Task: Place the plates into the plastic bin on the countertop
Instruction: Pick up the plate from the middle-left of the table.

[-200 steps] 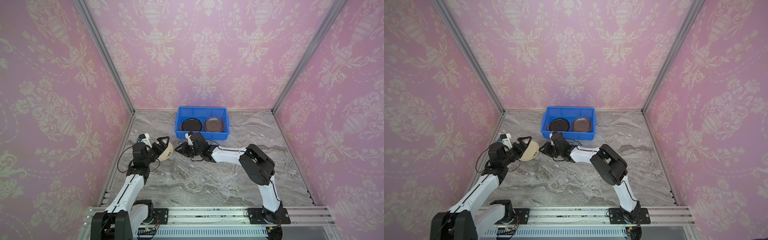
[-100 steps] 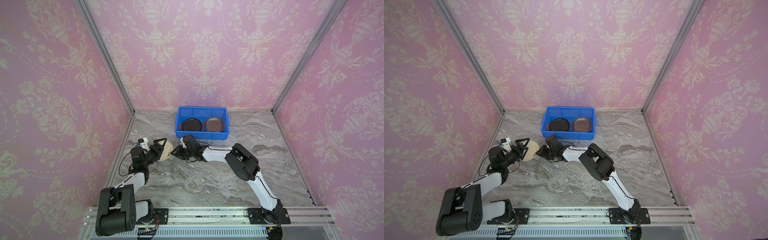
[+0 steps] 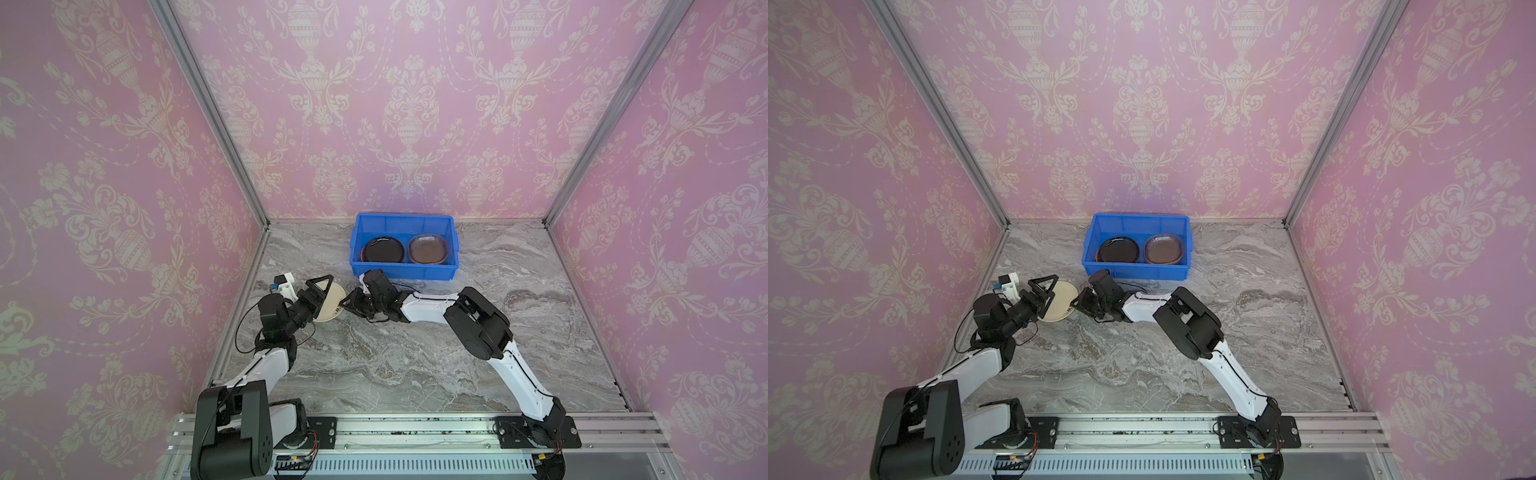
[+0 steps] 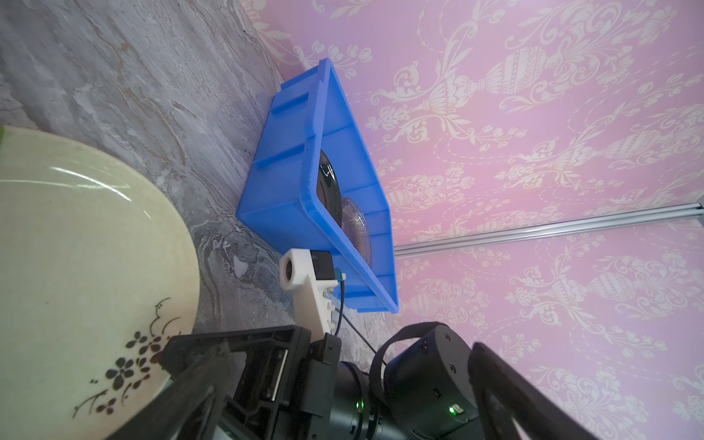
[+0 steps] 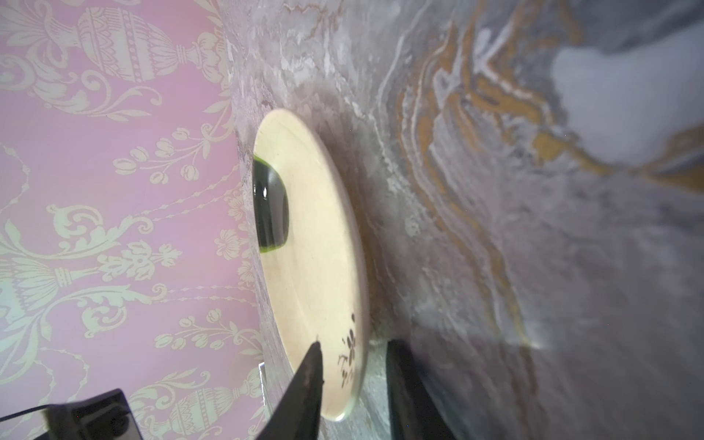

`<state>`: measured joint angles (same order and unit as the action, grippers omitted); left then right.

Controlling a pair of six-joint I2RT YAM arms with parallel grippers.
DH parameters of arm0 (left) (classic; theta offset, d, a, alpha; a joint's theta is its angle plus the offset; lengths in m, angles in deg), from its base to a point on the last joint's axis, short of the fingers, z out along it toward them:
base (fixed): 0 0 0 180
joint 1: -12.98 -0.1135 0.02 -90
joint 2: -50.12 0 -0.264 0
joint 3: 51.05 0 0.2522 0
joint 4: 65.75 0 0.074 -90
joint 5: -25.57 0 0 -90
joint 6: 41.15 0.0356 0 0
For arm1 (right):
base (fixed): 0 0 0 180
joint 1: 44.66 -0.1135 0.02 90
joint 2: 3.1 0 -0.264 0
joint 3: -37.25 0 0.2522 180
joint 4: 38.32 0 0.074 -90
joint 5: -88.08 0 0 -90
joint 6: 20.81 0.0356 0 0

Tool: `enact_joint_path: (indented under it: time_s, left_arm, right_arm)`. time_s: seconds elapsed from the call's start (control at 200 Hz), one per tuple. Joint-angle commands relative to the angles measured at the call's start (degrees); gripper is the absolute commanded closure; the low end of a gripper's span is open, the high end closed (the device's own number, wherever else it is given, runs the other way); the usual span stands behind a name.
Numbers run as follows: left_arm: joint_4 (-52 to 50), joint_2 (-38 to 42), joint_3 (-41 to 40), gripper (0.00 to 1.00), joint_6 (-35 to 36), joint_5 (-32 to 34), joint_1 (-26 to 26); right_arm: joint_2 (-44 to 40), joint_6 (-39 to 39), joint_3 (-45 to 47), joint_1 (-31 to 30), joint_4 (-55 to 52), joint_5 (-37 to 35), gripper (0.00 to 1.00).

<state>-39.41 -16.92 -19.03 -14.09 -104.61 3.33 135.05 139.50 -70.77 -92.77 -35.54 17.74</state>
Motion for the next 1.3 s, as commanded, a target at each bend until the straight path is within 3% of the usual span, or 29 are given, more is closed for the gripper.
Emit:
enact_joint_path:
  time_s: [0.0,0.325,0.465,0.565,0.615,0.746,1.036,1.296]
  left_arm:
    - [-4.5,1.4,1.6,0.01,3.9,0.3,-0.5]
    - [-5.7,0.6,1.8,0.01,5.0,1.3,-0.5]
    - [-5.5,-0.1,2.0,0.01,5.3,1.5,-0.5]
    - [-5.5,-0.2,2.1,0.01,5.2,1.5,-0.5]
    - [-5.8,-0.3,2.2,0.01,5.2,1.6,-0.5]
    - [-7.0,0.5,3.1,0.01,5.4,1.4,-0.5]
    - [-11.9,2.1,5.7,0.01,7.7,2.0,0.3]
    - [-12.2,-1.7,7.6,0.01,9.6,3.6,5.4]
  right_arm:
    - [3.5,1.4,-1.5,0.6,-1.9,-1.8,0.72]
    - [5.1,0.7,-2.4,1.3,-1.1,-1.4,0.81]
    - [4.8,-0.4,-2.2,1.4,-1.2,-1.3,0.89]
    - [4.0,-1.0,-1.1,1.6,-0.5,-1.1,1.0]
    - [3.1,-1.9,-0.3,1.9,-0.6,-1.2,1.0]
    - [-2.2,-5.2,4.8,2.6,-1.9,-1.0,1.0]
    - [-20.1,-15.7,25.1,4.1,-6.0,4.4,1.0]
    - [-33.7,-23.2,36.6,5.9,-14.9,9.5,1.0]
